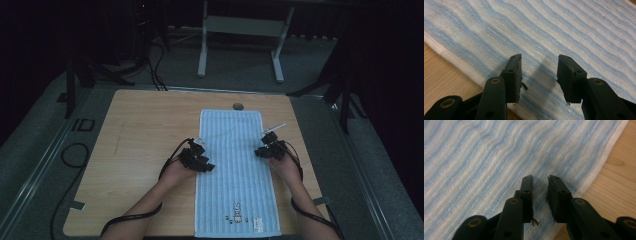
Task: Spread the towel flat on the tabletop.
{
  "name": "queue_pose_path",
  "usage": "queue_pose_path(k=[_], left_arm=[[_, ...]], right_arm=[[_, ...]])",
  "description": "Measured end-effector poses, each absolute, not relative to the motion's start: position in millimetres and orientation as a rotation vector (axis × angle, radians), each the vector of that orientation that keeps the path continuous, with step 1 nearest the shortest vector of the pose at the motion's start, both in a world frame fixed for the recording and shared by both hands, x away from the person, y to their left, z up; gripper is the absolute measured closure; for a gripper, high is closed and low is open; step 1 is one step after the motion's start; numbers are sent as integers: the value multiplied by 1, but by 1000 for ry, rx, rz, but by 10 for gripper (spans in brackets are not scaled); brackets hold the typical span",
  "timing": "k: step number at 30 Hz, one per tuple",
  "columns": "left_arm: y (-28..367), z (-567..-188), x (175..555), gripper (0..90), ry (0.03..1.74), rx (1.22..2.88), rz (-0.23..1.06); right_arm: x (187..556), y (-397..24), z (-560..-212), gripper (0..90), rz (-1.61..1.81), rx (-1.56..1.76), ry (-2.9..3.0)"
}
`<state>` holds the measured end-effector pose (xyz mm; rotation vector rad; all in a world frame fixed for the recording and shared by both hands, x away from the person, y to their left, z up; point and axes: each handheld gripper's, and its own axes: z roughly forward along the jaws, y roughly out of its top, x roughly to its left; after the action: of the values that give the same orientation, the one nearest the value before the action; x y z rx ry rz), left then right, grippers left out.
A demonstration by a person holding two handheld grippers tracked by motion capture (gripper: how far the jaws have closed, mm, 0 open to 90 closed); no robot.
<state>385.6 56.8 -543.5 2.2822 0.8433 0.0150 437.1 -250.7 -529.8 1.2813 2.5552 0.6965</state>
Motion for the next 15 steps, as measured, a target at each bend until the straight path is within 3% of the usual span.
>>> queue_pose_path(k=[6, 9, 15], left_arm=[[57, -541, 378, 506, 812, 2307, 29], [63, -536, 377, 504, 799, 2287, 43], [68, -541, 373, 505, 785, 2345, 40]], right_arm=[[429, -250, -530, 671, 711, 1287, 2544], [421, -253, -527, 729, 720, 1282, 2541], [402, -258, -531, 739, 718, 1255, 2555]])
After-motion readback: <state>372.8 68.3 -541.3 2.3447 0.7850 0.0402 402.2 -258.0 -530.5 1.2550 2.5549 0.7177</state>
